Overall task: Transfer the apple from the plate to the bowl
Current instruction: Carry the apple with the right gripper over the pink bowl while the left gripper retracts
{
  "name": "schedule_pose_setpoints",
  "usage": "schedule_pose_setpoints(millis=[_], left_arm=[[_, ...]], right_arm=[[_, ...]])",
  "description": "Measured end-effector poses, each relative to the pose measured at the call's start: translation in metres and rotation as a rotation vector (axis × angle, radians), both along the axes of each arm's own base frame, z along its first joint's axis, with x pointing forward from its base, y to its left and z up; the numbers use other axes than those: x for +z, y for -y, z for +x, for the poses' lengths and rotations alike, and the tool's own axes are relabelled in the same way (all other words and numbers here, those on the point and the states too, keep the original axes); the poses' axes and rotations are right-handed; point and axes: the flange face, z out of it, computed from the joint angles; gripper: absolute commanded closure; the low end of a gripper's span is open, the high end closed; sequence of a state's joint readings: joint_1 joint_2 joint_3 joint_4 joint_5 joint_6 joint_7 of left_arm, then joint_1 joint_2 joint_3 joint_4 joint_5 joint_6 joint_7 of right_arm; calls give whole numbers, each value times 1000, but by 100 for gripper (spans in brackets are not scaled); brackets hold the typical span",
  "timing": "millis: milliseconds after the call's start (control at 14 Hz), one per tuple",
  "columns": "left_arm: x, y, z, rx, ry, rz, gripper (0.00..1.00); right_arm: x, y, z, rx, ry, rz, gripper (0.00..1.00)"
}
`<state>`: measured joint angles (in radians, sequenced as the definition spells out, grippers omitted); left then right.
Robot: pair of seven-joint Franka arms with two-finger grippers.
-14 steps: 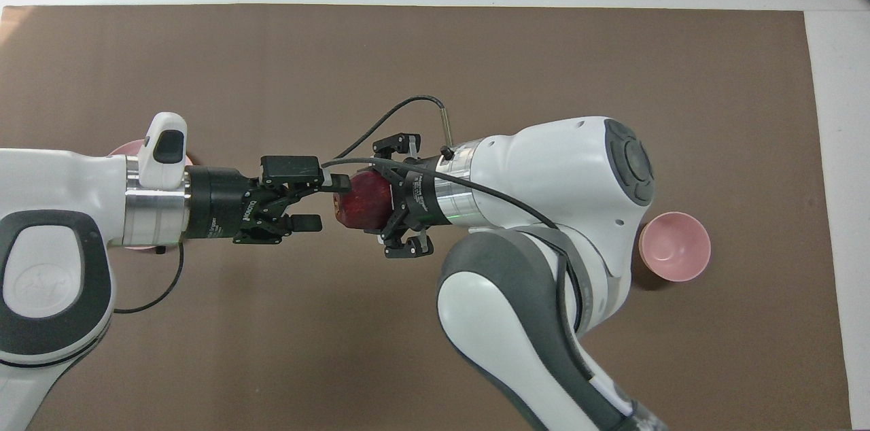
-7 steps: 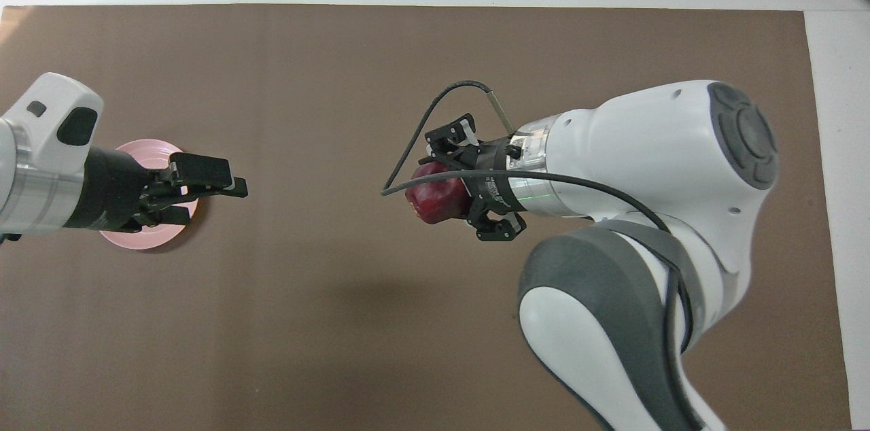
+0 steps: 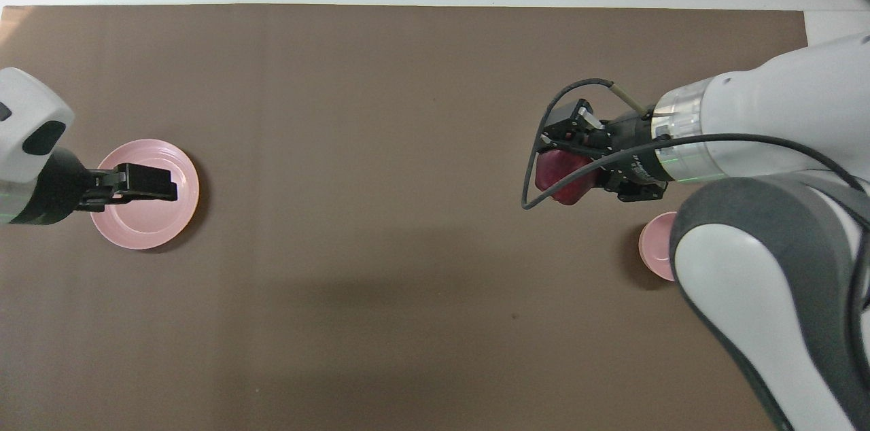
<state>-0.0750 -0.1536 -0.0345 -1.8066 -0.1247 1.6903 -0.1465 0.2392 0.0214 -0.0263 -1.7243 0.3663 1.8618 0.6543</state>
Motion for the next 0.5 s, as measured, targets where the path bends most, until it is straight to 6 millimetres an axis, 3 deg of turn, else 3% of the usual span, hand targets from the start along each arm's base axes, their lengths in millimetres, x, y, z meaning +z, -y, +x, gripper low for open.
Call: schedule_pose_setpoints(millis=[214,500], left_arm=[[41,-37,2,-72,13,42,0],[67,-50,4,-106,44,137,0]], right_arm=[[-4,54,-3,204,12,-187,100],[-9,79,-10,307,-1,-397,100]])
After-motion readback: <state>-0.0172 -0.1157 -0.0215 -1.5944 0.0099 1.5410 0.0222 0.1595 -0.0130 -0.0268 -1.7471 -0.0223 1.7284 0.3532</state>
